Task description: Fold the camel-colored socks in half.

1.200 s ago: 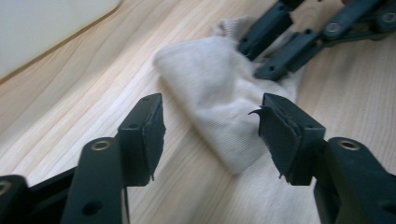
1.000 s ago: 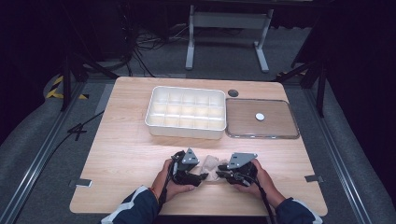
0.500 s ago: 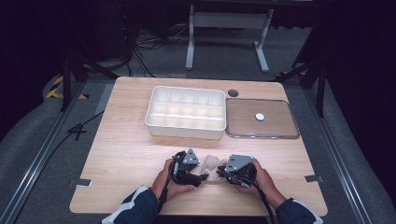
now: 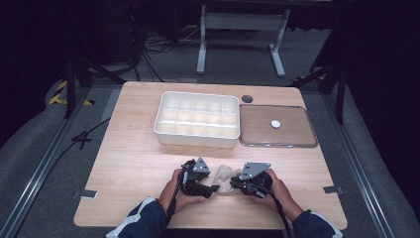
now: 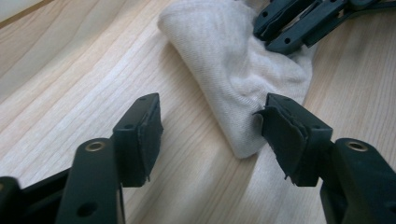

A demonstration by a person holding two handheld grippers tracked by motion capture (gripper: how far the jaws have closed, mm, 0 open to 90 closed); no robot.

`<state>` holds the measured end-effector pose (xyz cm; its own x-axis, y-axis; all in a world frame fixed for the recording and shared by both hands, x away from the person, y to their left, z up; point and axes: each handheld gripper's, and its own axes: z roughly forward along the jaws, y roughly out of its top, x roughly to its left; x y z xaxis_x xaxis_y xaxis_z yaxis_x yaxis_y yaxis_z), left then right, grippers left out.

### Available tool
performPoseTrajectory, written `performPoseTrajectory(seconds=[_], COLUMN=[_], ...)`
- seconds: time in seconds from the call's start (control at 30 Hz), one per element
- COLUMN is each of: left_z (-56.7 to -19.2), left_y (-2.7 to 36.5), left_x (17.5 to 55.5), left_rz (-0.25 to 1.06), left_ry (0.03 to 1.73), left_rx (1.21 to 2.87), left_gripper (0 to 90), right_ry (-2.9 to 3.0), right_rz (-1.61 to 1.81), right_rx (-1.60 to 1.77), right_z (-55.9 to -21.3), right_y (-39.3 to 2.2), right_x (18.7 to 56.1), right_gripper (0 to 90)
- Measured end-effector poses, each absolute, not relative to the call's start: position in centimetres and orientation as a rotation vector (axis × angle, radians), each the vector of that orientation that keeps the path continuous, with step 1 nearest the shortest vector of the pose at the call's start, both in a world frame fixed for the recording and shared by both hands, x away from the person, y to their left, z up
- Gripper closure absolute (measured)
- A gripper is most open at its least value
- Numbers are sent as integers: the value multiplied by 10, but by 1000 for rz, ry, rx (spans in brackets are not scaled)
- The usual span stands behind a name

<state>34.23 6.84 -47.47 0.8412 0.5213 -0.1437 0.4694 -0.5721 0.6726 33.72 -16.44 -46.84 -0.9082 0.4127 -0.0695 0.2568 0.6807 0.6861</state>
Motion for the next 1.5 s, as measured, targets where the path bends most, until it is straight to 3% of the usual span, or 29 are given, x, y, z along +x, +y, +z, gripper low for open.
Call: performPoseTrajectory(seconds=[0.23, 0.43, 0.57, 0.83, 1.03, 1.23, 1.5], left_z=[-475, -477, -477, -468, -465, -460, -458], left_y=[62, 62, 62, 62, 63, 60, 50], left_x=[342, 344, 343, 342, 342, 341, 341], left_rz=[97, -39, -54, -8, -15, -23, 16], left_ry=[700, 678, 682, 662, 643, 641, 630], left_rx=[2277, 2233, 2214, 2178, 2184, 2148, 2101], left_gripper=[402, 622, 749, 789, 795, 790, 785], right_ry=[2673, 2670, 2665, 2635, 2617, 2633, 2598], right_rz=[1043, 1034, 1028, 1020, 978, 975, 956], right_rx=[550, 539, 544, 572, 576, 593, 585], right_z=[-469, -468, -468, -469, -465, -466, -467], right_y=[-164, -163, -162, -158, -160, -157, -145], right_x=[338, 336, 335, 335, 336, 338, 336], right_gripper=[815, 817, 819, 809, 674, 739, 755])
